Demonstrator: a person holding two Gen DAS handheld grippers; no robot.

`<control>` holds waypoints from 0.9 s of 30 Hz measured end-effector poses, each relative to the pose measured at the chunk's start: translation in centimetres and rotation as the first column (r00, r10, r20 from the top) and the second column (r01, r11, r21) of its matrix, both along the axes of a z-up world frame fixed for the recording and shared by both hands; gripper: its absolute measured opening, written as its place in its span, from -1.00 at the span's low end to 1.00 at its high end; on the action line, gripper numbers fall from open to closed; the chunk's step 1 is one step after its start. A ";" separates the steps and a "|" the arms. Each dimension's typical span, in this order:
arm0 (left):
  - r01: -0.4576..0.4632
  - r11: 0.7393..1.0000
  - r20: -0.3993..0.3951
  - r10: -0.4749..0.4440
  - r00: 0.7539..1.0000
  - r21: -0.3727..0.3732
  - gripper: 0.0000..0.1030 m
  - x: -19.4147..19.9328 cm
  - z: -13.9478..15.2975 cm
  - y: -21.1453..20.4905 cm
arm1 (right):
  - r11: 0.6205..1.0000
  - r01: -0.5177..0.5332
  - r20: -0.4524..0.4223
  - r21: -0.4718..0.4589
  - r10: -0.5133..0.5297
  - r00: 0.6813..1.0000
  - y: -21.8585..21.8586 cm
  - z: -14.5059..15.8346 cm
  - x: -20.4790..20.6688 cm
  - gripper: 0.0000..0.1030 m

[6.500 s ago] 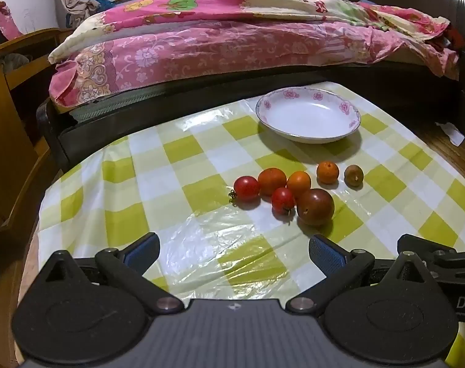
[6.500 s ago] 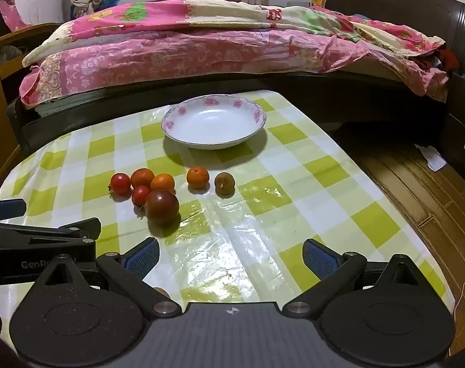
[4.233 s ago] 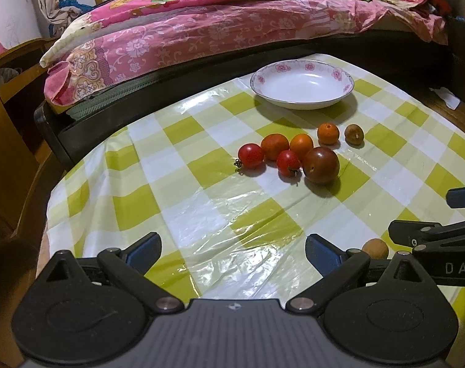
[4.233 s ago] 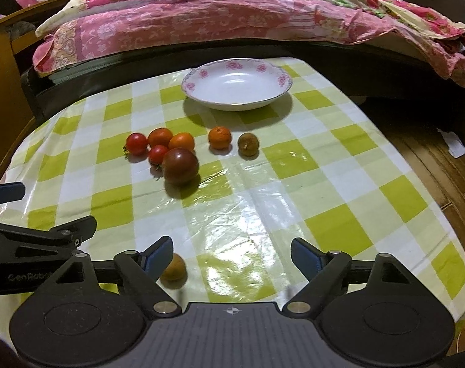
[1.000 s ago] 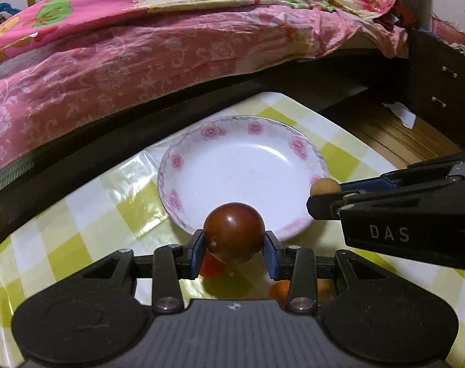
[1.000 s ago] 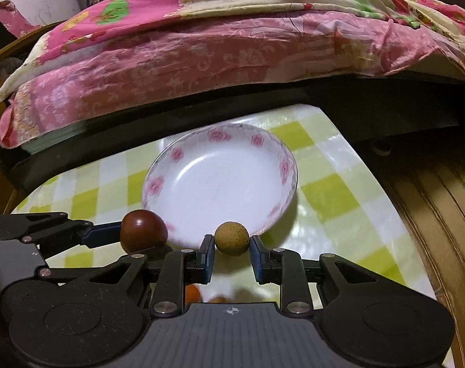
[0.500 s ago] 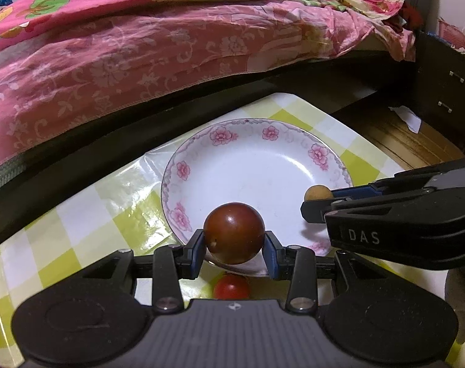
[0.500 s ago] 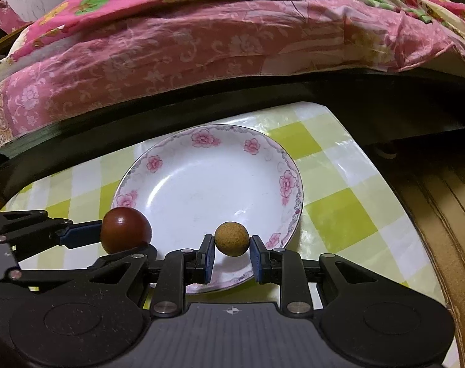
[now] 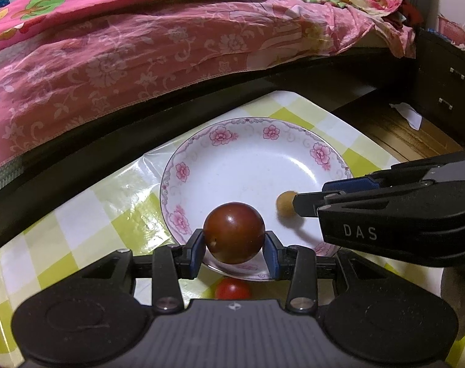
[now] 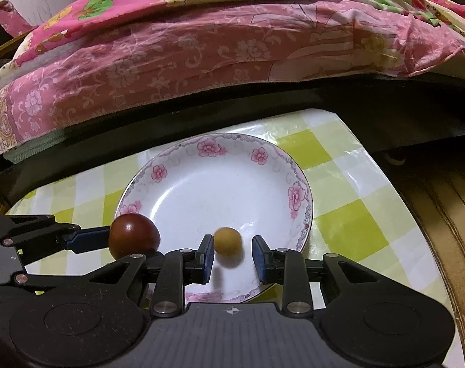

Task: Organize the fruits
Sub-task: 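Carry both fruits over the white plate and open both tools to drop them, then withdraw both tools toward a red cherry tomato and another brown fruit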

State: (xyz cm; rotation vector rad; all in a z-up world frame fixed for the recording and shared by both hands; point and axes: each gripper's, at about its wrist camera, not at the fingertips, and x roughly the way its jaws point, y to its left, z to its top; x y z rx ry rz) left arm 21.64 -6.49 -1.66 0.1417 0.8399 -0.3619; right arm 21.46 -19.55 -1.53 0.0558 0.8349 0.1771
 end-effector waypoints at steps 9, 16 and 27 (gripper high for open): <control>-0.019 1.000 0.010 0.019 1.000 -0.018 -0.01 0.1 0.5 0.5 | 1.000 0.025 0.012 0.014 -0.026 1.000 -0.5 0.2 -0.3 -0.46; -0.010 1.000 0.016 0.010 1.000 -0.015 0.00 -0.9 1.1 0.7 | 0.999 0.034 0.036 0.024 -0.035 0.999 -0.9 1.0 -1.1 -0.46; 0.033 0.999 0.010 -0.033 0.999 0.018 0.01 -3.7 1.6 0.8 | 1.000 0.003 0.031 0.007 -0.003 1.000 -0.4 1.4 -3.9 -0.44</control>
